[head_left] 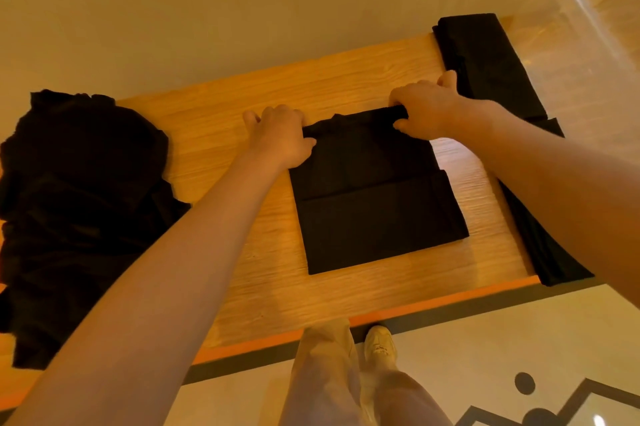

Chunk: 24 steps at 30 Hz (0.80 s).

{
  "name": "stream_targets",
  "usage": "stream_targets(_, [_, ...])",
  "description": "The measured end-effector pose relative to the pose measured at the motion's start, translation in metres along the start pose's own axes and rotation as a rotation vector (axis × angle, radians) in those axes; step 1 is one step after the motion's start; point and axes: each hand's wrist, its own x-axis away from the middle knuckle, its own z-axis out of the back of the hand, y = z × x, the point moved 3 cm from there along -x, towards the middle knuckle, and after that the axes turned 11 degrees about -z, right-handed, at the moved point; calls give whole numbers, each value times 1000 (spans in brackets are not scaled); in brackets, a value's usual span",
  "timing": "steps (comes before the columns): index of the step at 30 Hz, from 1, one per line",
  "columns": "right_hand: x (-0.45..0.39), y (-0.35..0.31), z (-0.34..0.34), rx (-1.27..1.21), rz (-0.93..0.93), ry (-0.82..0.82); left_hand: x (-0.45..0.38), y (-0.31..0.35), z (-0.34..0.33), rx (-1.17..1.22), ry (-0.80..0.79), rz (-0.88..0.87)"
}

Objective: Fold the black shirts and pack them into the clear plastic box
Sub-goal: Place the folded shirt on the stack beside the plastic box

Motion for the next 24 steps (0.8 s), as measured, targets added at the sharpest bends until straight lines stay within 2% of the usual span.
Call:
stream_targets(3, [-3,3,3,-52,7,-64,-3,-3,2,46,-38,28])
stream_targets(6, [-2,9,2,-232,36,-63,1,-4,4,121,39,1])
stream_targets(10, [12,22,5,-656,39,-112,20,-8,7,487,174,-33])
stream_targets(15, [48,43,7,-938,83,-80,71,-5,13,747,348,-53])
stream_targets(20, [100,55,2,-1073,189,-73,127,11,8,749,458,-137])
stream_targets(24, [133,63,-15,-987,240,19,161,22,-16,655,488,-243])
